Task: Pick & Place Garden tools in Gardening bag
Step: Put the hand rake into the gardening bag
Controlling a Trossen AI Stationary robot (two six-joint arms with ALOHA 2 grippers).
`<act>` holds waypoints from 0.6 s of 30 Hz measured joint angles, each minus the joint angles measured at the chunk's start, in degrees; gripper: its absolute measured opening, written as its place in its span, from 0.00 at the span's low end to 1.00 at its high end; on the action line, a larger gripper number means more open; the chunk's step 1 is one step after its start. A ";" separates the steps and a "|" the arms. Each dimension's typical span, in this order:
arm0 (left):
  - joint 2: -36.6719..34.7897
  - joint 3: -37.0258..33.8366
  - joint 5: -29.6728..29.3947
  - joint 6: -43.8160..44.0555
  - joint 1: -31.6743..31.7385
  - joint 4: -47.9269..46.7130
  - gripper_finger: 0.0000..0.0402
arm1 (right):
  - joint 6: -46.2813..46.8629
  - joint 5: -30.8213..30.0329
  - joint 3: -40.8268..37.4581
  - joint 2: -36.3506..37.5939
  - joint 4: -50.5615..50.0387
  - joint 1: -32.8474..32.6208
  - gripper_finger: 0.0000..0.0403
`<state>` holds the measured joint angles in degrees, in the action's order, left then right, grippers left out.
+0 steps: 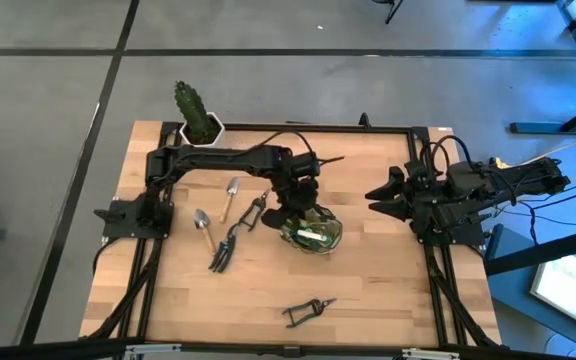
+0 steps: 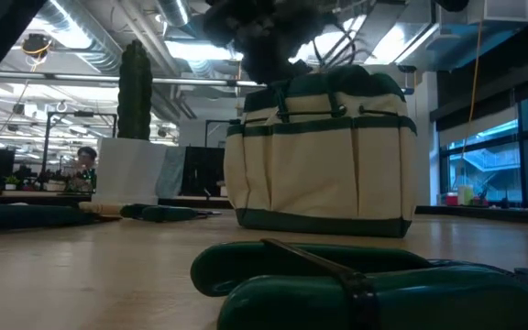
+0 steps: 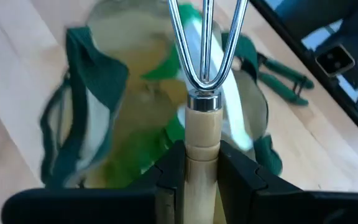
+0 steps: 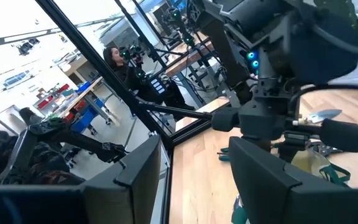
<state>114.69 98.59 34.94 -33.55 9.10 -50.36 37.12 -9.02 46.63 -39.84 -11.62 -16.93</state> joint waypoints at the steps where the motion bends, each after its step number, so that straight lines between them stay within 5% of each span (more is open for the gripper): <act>1: 0.02 0.00 -0.45 -0.62 0.00 -1.54 0.15 | 0.01 0.00 0.00 0.01 0.00 0.00 0.48; 18: 0.61 0.00 1.81 -0.25 1.18 -4.27 0.15 | 0.01 -0.87 0.00 0.00 -0.99 0.04 0.48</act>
<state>115.31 98.59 36.75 -33.80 10.28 -54.63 37.12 -9.89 46.63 -39.84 -12.62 -16.88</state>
